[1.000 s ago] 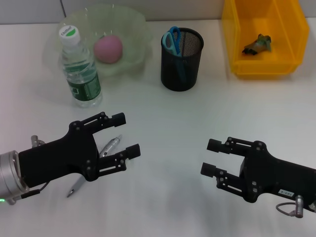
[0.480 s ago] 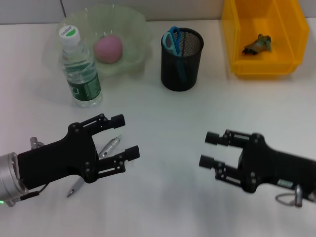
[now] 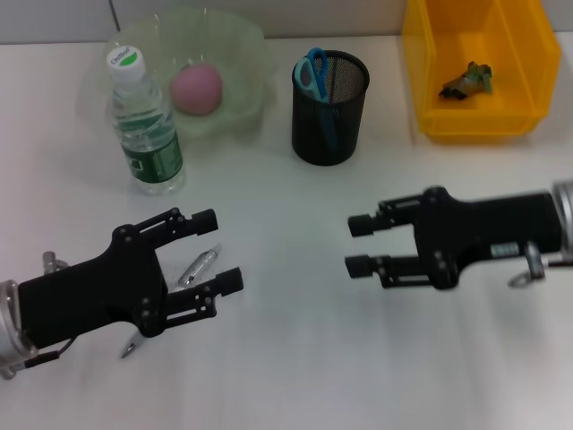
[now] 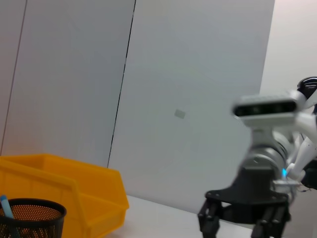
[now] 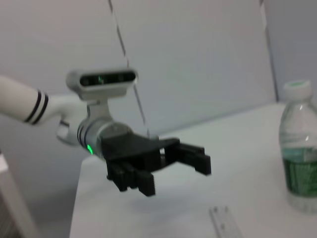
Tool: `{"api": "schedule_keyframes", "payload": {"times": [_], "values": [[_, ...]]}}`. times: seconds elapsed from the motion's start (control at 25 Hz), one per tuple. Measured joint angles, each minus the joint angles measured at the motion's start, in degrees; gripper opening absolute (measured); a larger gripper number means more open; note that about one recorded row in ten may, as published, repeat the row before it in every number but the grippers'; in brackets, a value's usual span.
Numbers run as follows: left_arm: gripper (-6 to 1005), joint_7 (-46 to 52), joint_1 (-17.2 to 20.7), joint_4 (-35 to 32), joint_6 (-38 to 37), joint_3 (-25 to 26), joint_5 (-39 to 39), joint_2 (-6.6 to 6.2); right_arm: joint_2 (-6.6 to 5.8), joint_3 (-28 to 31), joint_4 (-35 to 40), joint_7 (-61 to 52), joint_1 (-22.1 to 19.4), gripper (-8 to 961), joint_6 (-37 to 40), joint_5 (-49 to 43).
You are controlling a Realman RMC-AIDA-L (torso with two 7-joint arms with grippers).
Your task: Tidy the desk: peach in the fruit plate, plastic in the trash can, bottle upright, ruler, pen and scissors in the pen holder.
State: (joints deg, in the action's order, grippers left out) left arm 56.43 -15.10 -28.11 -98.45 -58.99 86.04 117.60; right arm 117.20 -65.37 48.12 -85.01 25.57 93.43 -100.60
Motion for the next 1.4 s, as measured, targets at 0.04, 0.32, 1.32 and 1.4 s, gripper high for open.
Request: {"api": "schedule_keyframes", "payload": {"times": [0.04, 0.32, 1.32, 1.4], "values": [[792, 0.00, 0.33, 0.01, -0.30, 0.00, 0.01, -0.14, -0.08, 0.04, 2.21, -4.26, 1.58, 531, 0.27, -2.35], [792, 0.00, 1.08, 0.13, -0.48, 0.01, 0.01, -0.26, 0.18, -0.05, 11.58, -22.34, 12.11, 531, 3.69, -17.34], [792, 27.48, -1.00, -26.42, 1.69, 0.17, 15.38, -0.85, 0.96, 11.70, 14.12, -22.44, 9.83, 531, 12.58, -16.22], [792, 29.64, -2.62, -29.01, 1.18, 0.19, 20.04, -0.84, 1.23, 12.37, 13.99, -20.62, 8.53, 531, 13.23, -15.98]]}}
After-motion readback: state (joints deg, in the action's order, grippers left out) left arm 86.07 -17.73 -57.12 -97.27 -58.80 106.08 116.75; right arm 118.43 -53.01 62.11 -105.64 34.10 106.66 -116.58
